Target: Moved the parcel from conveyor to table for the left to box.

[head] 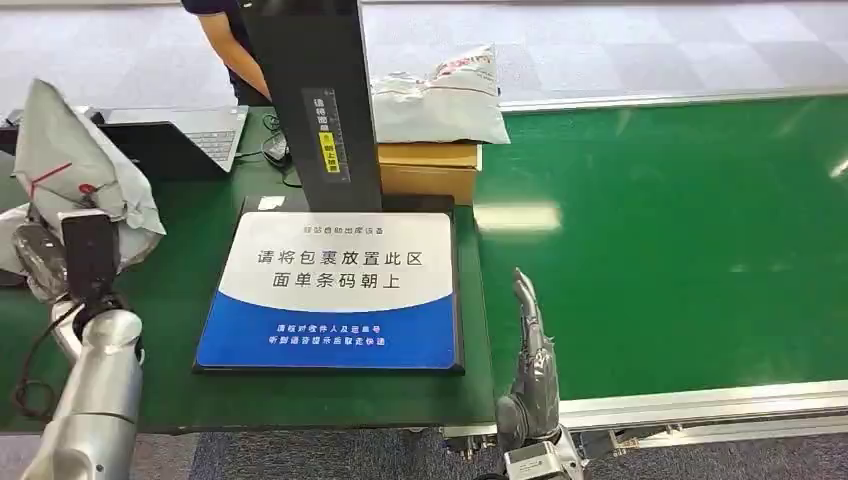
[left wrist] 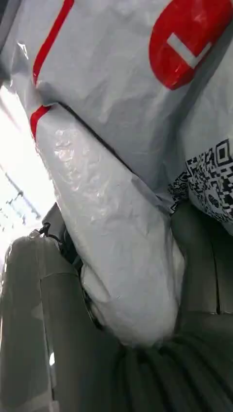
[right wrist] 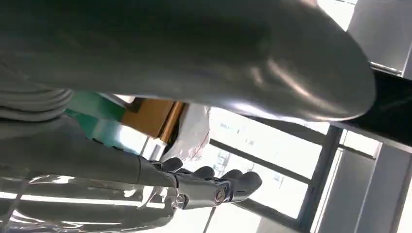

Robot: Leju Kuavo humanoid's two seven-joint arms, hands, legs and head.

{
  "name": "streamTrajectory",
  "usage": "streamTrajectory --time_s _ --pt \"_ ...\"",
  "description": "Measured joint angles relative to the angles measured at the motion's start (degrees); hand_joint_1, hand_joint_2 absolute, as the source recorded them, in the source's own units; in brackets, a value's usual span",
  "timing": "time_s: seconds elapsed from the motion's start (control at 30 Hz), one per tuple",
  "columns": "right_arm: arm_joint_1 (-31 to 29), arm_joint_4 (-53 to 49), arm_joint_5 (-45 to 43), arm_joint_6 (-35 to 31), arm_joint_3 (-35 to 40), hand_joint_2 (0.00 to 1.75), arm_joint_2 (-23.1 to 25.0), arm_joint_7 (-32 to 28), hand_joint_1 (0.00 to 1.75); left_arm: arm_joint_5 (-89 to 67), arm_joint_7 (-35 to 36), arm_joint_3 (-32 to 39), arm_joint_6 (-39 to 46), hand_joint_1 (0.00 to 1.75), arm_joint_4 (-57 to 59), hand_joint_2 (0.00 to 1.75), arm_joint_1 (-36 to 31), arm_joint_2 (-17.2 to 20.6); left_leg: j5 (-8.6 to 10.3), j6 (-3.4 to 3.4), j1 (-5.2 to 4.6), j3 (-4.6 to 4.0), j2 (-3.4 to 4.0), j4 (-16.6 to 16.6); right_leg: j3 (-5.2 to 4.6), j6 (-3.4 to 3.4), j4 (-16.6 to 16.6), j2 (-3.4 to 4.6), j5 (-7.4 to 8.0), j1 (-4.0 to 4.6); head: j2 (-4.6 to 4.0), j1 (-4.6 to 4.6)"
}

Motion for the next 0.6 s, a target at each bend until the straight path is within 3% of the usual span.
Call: streamTrajectory --time_s 0.2,0.23,0.27,0.3,0.33,0.6 --pt "-0.97 1.09 -0.48 -0.11 0.37 0.00 0.13 -0.24 0.00 -5.76 3.74 6.64 1.29 1.69 11.21 1.75 -5.17 3.02 0.05 -0.06 0.04 -0.07 -0.02 0.02 -0.05 -0.01 0.01 -0.01 0.01 0.04 0.00 0.00" --pt "-1.11 1.24 -0.54 -0.15 0.44 0.00 0.13 -0.28 0.00 -7.28 4.33 7.92 1.32 1.34 12.67 1.75 -6.12 3.15 0.05 -0.06 0.04 -0.07 -0.03 0.02 -0.05 -0.02 0.01 -0.01 0.01 0.03 0.00 -0.02" --pt "-1.22 1.38 -0.63 -0.17 0.50 0.00 0.13 -0.28 0.00 -8.24 4.79 8.98 1.32 0.14 14.04 1.75 -7.07 3.19 0.05 -0.06 0.04 -0.07 -0.03 0.02 -0.04 -0.02 0.01 -0.01 0.01 0.03 0.00 0.00" --pt "-1.33 1.46 -0.66 -0.20 0.57 0.00 0.13 -0.31 0.00 -8.70 5.12 9.78 1.32 0.14 15.05 1.75 -7.82 3.24 0.05 -0.06 0.04 -0.07 -0.03 0.02 -0.05 -0.02 0.01 -0.01 0.01 0.03 0.00 0.00" --pt "-1.47 1.55 -0.68 -0.26 0.59 0.00 0.13 -0.31 0.00 -9.24 5.35 10.47 1.32 0.00 16.20 1.75 -8.60 3.28 0.04 -0.06 0.04 -0.08 -0.03 0.03 -0.05 -0.02 0.01 -0.01 0.01 0.03 0.00 -0.02" --pt "-2.28 1.86 -1.55 -1.31 0.68 0.00 0.13 -0.24 0.00 -12.11 7.45 11.83 1.12 0.00 25.08 1.75 -16.80 3.41 0.05 -0.06 0.04 -0.12 -0.05 0.06 -0.10 -0.06 0.01 -0.02 0.04 0.04 0.00 0.00"
